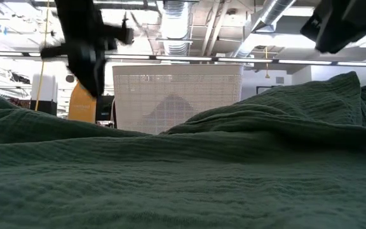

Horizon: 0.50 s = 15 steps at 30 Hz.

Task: Fold laundry
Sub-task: Fold the green polo shirt from the white laundry organizer

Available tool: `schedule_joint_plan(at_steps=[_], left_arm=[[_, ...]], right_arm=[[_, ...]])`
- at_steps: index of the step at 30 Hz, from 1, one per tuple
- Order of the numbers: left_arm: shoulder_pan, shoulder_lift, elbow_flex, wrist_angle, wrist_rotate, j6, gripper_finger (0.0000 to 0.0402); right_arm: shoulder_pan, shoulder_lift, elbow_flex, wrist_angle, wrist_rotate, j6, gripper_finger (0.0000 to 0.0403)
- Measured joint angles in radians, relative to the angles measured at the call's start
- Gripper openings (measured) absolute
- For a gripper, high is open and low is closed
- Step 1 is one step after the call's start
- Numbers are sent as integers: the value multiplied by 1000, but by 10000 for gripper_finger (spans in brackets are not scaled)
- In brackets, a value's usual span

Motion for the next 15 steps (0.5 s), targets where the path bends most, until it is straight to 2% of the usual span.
schedule_joint_plan(at_steps=[5, 9, 15], left_arm=[[204, 1, -124, 143, 165, 154, 157], [317, 1, -176, 225, 323, 252, 170], [385, 11, -248, 318, 294, 310, 171]], right_arm=[[-15, 56, 0, -22, 14, -5, 187], [-27, 86, 0, -21, 16, -28, 187], [-32, 119, 0, -15, 17, -32, 187]])
